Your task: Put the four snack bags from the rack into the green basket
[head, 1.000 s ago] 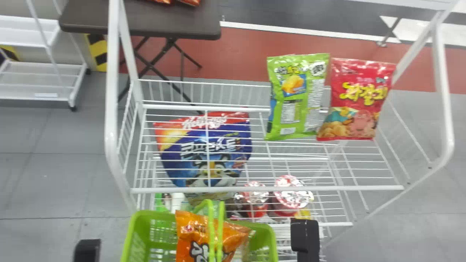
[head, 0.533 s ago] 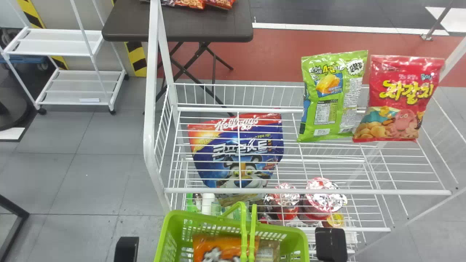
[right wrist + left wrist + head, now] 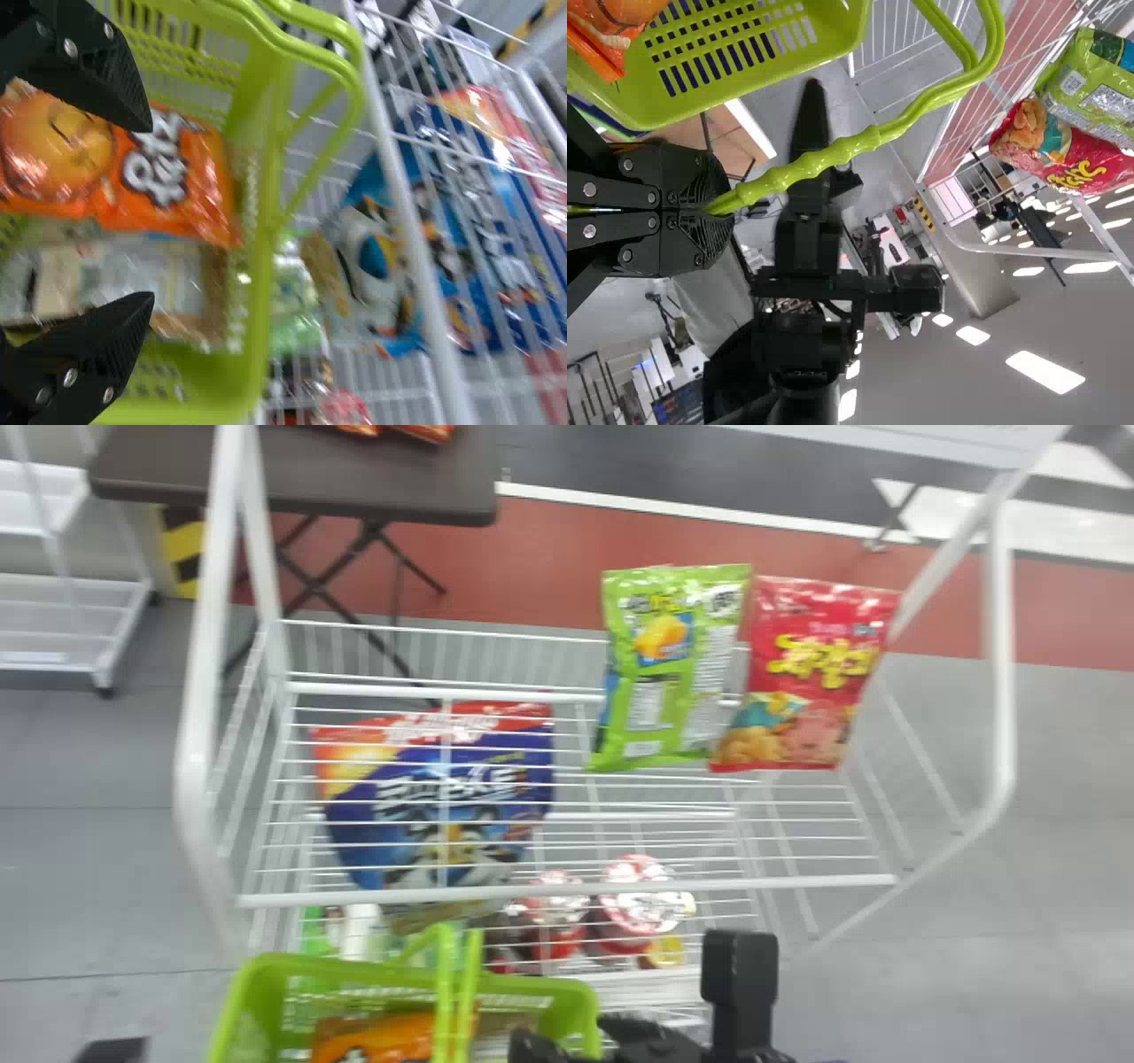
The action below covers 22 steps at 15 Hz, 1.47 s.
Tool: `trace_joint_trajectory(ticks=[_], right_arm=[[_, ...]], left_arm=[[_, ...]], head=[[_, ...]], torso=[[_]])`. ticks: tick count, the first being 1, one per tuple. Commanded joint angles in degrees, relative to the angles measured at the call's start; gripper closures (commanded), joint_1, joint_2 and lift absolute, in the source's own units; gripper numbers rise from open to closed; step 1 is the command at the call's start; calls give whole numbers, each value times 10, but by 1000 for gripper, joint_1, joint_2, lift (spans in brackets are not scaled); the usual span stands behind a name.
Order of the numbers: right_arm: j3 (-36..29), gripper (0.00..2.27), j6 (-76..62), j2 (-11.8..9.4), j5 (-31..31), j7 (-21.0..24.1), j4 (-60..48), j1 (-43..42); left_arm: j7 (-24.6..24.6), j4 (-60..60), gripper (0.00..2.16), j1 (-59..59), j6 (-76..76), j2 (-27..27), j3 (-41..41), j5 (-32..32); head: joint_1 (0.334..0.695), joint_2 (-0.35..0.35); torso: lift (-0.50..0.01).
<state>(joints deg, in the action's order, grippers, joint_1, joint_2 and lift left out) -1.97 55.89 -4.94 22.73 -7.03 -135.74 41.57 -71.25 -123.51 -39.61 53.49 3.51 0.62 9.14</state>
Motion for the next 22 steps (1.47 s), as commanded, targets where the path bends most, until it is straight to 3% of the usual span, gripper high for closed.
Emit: trace_joint_trajectory(ticks=[1, 6, 11, 15, 18, 20, 21, 22], right_arm=[[-20, 66, -120, -2, -37, 2, -12, -4], [-26, 100, -271, 0, -125, 35, 43, -122], [-23, 117, -257, 0, -193, 40, 149, -278], [-33, 117, -238, -5, -198, 17, 249, -360], [-30, 117, -236, -4, -182, -42, 309, -402], [-21, 124, -231, -3, -182, -45, 327, -417], [-16, 289, -225, -3, -186, -46, 333, -422], [-12, 957, -217, -3, -186, -45, 333, -423]], left_arm=[[2, 2, 1841, 0, -3, 0, 0, 0], [3, 2, 1841, 0, -6, 2, 5, 0], [3, 2, 1841, 0, -6, 6, 5, 0], [-1, 0, 1841, 1, -6, 7, 4, 1], [0, -1, 1841, 1, -4, 7, 4, 1], [0, 0, 1841, 1, -4, 7, 2, 1], [1, 2, 1841, 1, -4, 7, 1, 2], [1, 3, 1841, 2, -4, 10, 0, 4]], head=[[695, -336], [695, -350], [695, -350], [695, -350], [695, -350], [695, -350], [695, -350], [695, -349]], torso=[[-7], [-7], [-7], [-7], [-7], [-7], [-7], [-7]])
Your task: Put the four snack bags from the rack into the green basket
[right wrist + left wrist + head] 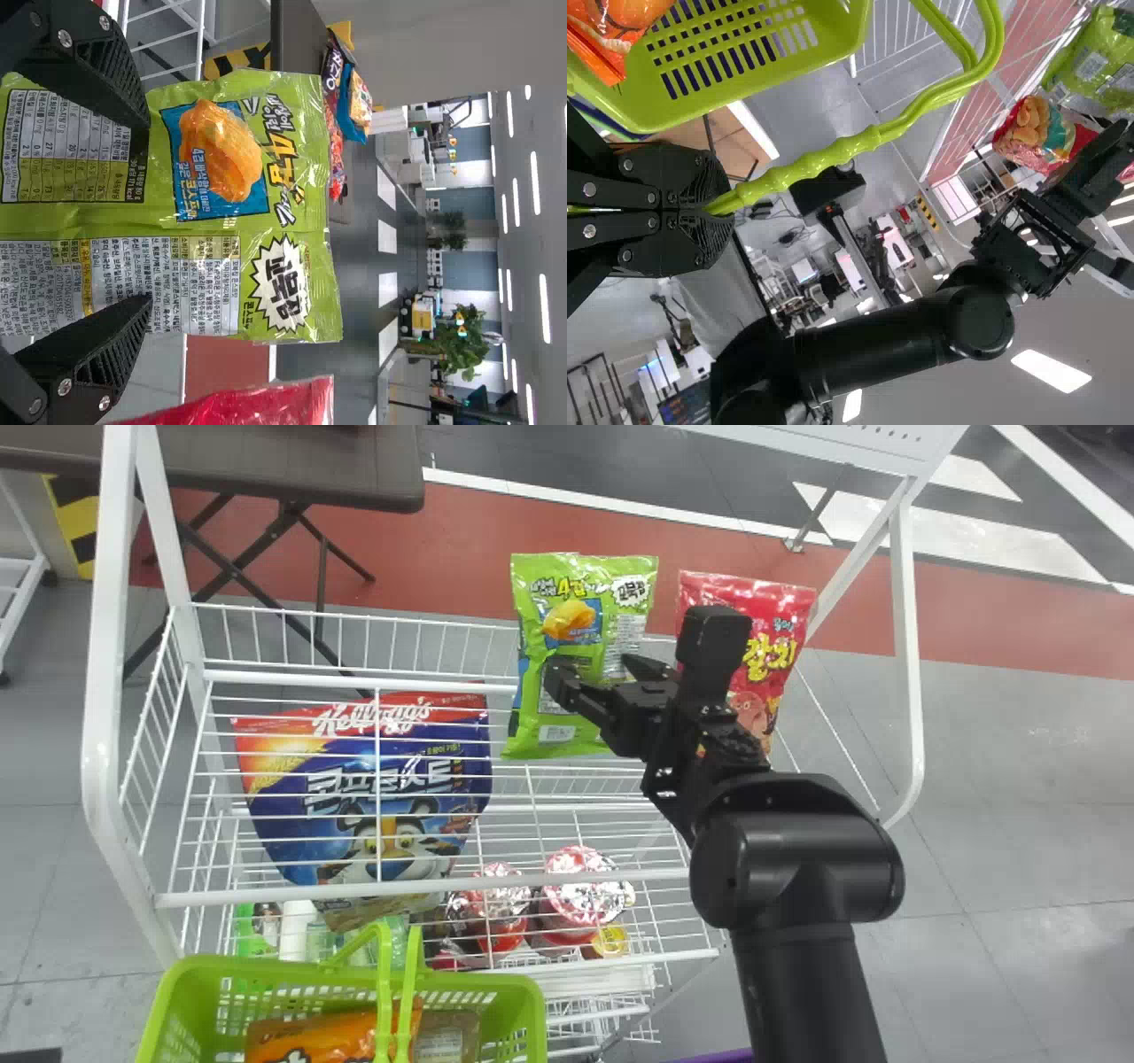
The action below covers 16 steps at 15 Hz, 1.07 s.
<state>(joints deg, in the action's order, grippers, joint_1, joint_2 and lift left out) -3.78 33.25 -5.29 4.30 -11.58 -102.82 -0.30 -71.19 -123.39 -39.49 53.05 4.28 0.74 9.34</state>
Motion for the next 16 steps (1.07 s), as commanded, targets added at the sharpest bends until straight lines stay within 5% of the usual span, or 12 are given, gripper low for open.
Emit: trace_joint_trajectory(ticks=[1, 2, 4, 10, 16], right_arm=[[6, 1760, 13, 2, -2, 2, 4, -2], [7, 2115, 20, 2, 0, 2, 2, 3], [7, 2206, -2, 3, 3, 2, -17, 28], [-18, 2223, -15, 4, 32, 3, -80, 86], [-66, 2219, 56, 5, 124, 4, -305, 247]], left_arm=[[1, 3, 1841, 1, 0, 3, -1, 2], [0, 3, 1841, 1, 0, 4, -3, 3], [0, 3, 1841, 1, 0, 3, -3, 4], [2, 3, 1841, -1, -2, -1, -1, 3], [2, 2, 1841, -4, -5, 1, 0, 4]], head=[[695, -343], [695, -338], [695, -331], [695, -346], [695, -350]], torso=[[-7], [-7], [-7], [-7], [-7]])
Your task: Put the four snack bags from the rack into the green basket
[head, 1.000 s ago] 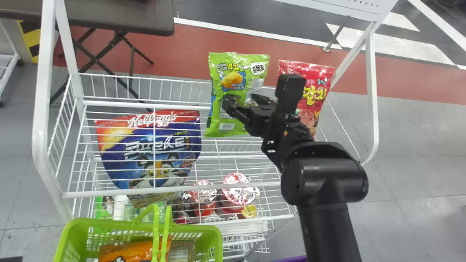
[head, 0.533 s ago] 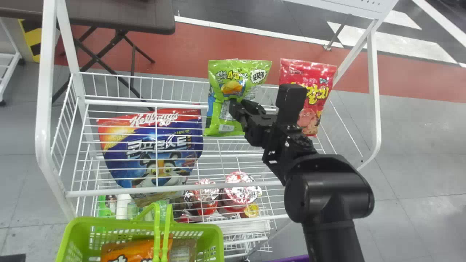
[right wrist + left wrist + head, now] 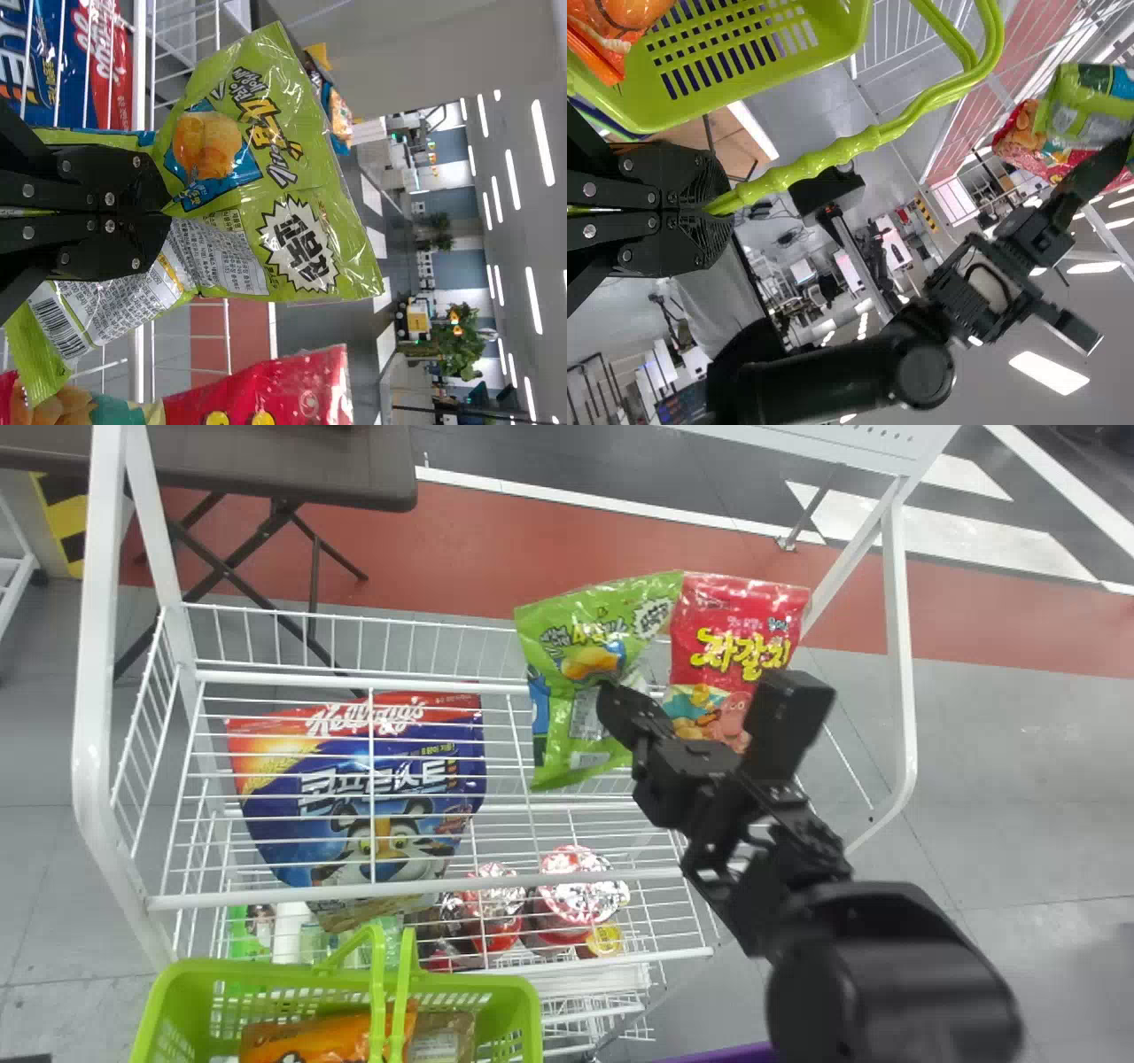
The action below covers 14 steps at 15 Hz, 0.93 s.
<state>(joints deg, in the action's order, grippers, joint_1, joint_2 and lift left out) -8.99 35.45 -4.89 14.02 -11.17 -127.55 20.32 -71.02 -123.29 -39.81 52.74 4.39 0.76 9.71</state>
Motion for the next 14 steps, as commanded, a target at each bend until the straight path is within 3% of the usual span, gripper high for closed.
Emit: trace_joint_trajectory(ticks=[1, 3, 6, 8, 14], right_arm=[[-27, 2219, 64, 1, 54, 0, -101, 78], [-57, 2219, 130, 8, 118, -4, -155, 135], [-119, 2219, 274, 32, 233, -59, -169, 185], [-120, 2219, 301, 49, 238, -91, -177, 224], [-100, 2219, 322, 49, 227, -120, -96, 252]], left_arm=[[1, 2, 1841, -3, -9, 0, -2, 2], [0, 1, 1841, -6, -15, 0, -7, 7], [-1, 1, 1841, -11, -20, -1, -9, 10], [-1, 1, 1841, -11, -20, -3, -10, 9], [-1, 3, 1841, -12, -29, -6, -10, 9]], head=[[695, -350], [695, -350], [695, -350], [695, -350], [695, -350]], torso=[[-7], [-7], [-7], [-7], [-7]])
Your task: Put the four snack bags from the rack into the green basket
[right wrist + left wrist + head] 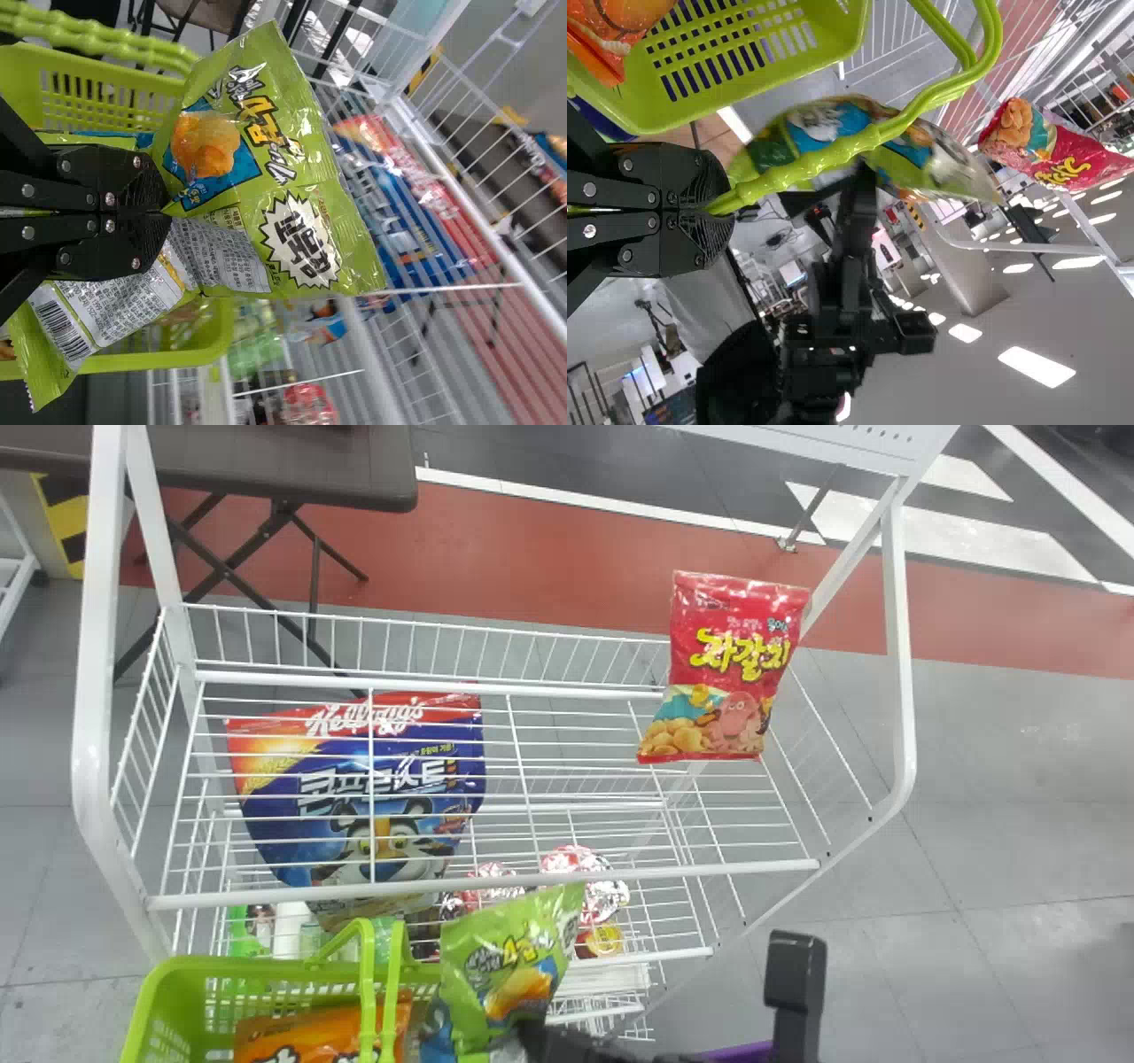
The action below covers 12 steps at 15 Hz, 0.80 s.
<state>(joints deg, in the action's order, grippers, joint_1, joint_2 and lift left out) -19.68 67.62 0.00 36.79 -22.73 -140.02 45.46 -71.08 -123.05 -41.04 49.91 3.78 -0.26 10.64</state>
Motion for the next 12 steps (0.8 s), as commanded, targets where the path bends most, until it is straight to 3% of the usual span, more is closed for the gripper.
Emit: trace_joint_trajectory(ticks=[1, 6, 10, 11, 12], right_arm=[[18, 2219, 0, 1, -3, -9, 49, 1], [89, 2219, -12, 1, -28, -10, 111, -1], [98, 2216, -68, 1, -37, 8, 149, -19], [102, 2152, -67, 1, -37, 8, 149, -20], [104, 1841, -68, 1, -39, 8, 149, -20]], left_arm=[[0, 1, 1841, 0, -2, 0, 0, 0], [0, -1, 1841, 1, -4, 0, 6, 0], [0, 0, 1841, 0, -4, 0, 7, -1], [1, 0, 1841, 0, -2, 0, 8, -2], [1, 0, 1841, 0, -4, 0, 9, -3]], head=[[695, -350], [695, -350], [695, -334], [695, -337], [695, -338]], torso=[[-7], [-7], [-7], [-7], [-7]])
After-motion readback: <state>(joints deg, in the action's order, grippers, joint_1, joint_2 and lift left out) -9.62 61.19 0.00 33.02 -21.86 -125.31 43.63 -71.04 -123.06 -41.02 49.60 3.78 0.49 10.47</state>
